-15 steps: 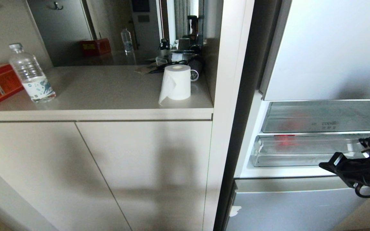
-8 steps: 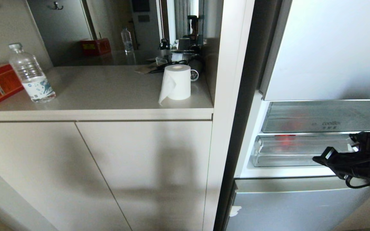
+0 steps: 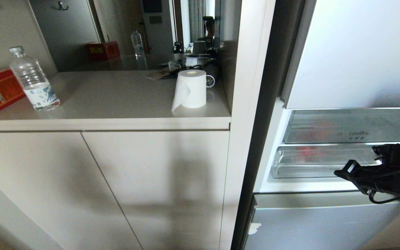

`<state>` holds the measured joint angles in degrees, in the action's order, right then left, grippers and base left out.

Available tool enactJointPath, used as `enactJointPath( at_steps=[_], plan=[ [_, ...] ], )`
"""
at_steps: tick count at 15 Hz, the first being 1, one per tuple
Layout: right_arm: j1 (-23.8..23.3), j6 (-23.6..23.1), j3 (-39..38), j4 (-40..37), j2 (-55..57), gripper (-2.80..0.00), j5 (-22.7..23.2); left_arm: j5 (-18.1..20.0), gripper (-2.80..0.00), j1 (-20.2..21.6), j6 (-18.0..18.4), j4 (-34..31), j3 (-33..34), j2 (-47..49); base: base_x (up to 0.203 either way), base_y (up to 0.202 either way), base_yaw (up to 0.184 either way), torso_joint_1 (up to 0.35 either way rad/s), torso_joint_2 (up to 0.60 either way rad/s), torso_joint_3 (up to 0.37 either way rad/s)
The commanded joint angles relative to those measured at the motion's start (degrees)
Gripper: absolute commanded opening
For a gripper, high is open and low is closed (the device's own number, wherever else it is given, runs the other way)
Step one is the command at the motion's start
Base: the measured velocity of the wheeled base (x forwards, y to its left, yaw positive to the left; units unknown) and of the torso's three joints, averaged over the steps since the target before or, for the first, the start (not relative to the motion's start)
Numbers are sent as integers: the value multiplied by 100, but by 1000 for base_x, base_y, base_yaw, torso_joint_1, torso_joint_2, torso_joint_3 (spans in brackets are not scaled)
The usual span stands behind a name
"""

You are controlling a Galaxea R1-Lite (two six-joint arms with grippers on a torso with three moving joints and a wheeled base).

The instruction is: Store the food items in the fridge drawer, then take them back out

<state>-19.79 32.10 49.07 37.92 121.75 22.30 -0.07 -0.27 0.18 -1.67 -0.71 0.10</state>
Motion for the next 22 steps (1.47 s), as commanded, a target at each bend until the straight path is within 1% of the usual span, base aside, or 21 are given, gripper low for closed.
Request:
enactJointPath(
  at_steps=[1, 3, 4, 6, 9, 10, 12, 14, 15, 17, 18, 19, 21, 22],
  plan=[
    [-93, 3, -604, 24, -867, -280, 17, -1, -280, 0, -1, 0, 0, -1, 0, 0, 0, 0, 0, 0],
    [-243, -73, -1350, 24, -1918, -280, 10, -1, -280, 0, -1, 0, 0, -1, 0, 0, 0, 0, 0, 0],
    [-352, -219, -1794, 18, -2608, -280, 6, -1, -280, 0, -1, 0, 0, -1, 0, 0, 0, 0, 0, 0],
    [-514, -687, -2576, 6, -3940, -280, -22, -1, -280, 0, -1, 0, 0, -1, 0, 0, 0, 0, 0, 0],
    [-538, -1671, -3593, -184, -6051, -280, -344, -1, -280, 0, -1, 0, 0, -1, 0, 0, 0, 0, 0, 0],
    [-419, -2088, -3863, -343, -6759, -280, -482, -1, -280, 0, -1, 0, 0, -1, 0, 0, 0, 0, 0, 0],
    [66, -2889, -4307, -740, -7922, -280, -938, -1, -280, 0, -1, 0, 0, -1, 0, 0, 0, 0, 0, 0],
    [721, -3355, -4597, -1416, -8966, -280, -1380, -1, -280, 0, -1, 0, 0, -1, 0, 0, 0, 0, 0, 0],
    [1002, -3526, -4687, -1850, -9472, -280, -1523, -1, -280, 0, -1, 0, 0, -1, 0, 0, 0, 0, 0, 0],
    [1489, -3885, -4781, -3018, -10540, -280, -1793, -1, -280, 0, -1, 0, 0, -1, 0, 0, 0, 0, 0, 0],
    [1650, -3994, -4782, -3439, -11037, -280, -1874, -1, -280, 0, -1, 0, 0, -1, 0, 0, 0, 0, 0, 0],
    [1746, -4055, -4784, -3661, -11525, -280, -1924, -1, -280, 0, -1, 0, 0, -1, 0, 0, 0, 0, 0, 0],
    [1874, -4034, -4846, -3751, -12171, -280, -2008, -1, -280, 0, -1, 0, 0, -1, 0, 0, 0, 0, 0, 0],
    [1930, -3876, -4880, -3771, -12214, -280, -2059, -1, -280, 0, -1, 0, 0, -1, 0, 0, 0, 0, 0, 0]
  ],
)
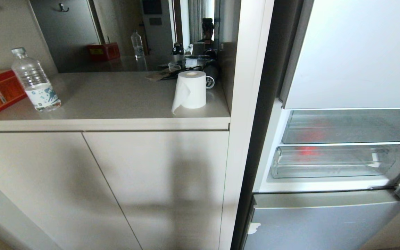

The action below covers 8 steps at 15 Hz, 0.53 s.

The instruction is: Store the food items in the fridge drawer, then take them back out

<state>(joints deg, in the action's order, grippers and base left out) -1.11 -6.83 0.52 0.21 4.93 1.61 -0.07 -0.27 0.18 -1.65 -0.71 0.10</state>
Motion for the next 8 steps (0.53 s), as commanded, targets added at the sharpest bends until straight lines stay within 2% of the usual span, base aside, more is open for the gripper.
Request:
enactJointPath(
  at_steps=[1, 3, 8],
  plan=[
    [94, 370, -53, -9, -501, -280, -66, -1, -280, 0, -1, -2, 0, -1, 0, 0, 0, 0, 0, 0],
    [103, 546, -61, -12, -493, -280, -143, -1, -280, 0, -1, -2, 0, -1, 0, 0, 0, 0, 0, 0],
    [103, 595, -61, -12, -485, -280, -145, -1, -280, 0, -1, -2, 0, -1, 0, 0, 0, 0, 0, 0]
  ],
)
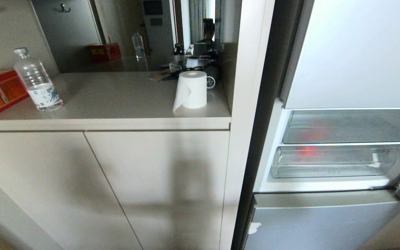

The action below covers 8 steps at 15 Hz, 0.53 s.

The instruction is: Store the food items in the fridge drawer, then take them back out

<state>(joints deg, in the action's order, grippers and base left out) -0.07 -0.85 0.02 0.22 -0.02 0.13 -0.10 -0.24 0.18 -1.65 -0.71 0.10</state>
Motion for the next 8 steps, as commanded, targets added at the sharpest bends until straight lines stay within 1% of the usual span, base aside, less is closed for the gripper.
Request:
enactJointPath(
  at_steps=[1, 3, 8],
  plan=[
    [-1, -8, -11, -13, 2, -280, 4, 1, -280, -2, -1, -2, 0, -1, 0, 0, 0, 0, 0, 0],
    [-1, -73, -11, -13, 4, -280, 8, 1, -280, -2, -1, -2, 0, -1, 1, 5, -149, 4, 4, 6],
    [-1, -85, -11, -13, 2, -280, 13, 1, -280, -2, -1, -2, 0, -1, 0, 6, -175, 3, 4, 2]
  ],
)
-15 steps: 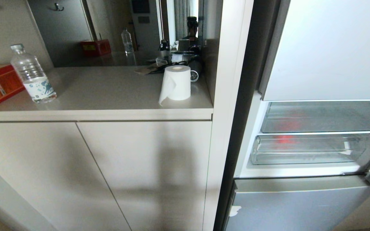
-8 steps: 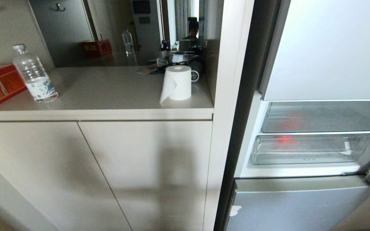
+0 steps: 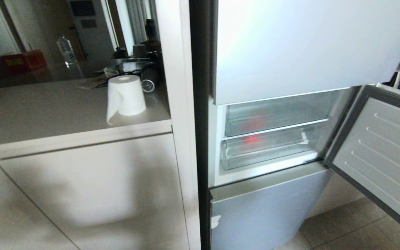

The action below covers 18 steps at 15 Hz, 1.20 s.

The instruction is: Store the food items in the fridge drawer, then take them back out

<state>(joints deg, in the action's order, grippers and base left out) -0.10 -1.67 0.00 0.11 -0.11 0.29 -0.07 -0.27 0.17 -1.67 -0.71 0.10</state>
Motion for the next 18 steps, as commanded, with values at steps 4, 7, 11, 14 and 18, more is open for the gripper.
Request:
enactJointPath(
  at_steps=[4, 7, 11, 14, 18],
  plan=[
    [1, -35, 0, -2, 11, -280, 25, -1, -280, 0, 1, 0, 0, -1, 0, 9, -177, 2, 0, 3],
    [1, -114, 0, -2, 11, -280, 32, -1, -280, 0, 1, 0, 0, -1, -2, 7, -176, 4, 6, 2],
    [1, -133, 0, -2, 11, -280, 38, -1, -280, 0, 1, 0, 0, -1, 1, 7, -169, 57, -110, -54],
    [1, 122, 0, -2, 11, -280, -12, -1, -280, 0, 1, 0, 0, -1, -1, 2, -64, 2, -4, -4],
    [1, 133, 0, -2, 11, -280, -13, -1, -280, 0, 1, 0, 0, -1, 0, 0, 0, 0, 0, 0]
  ],
)
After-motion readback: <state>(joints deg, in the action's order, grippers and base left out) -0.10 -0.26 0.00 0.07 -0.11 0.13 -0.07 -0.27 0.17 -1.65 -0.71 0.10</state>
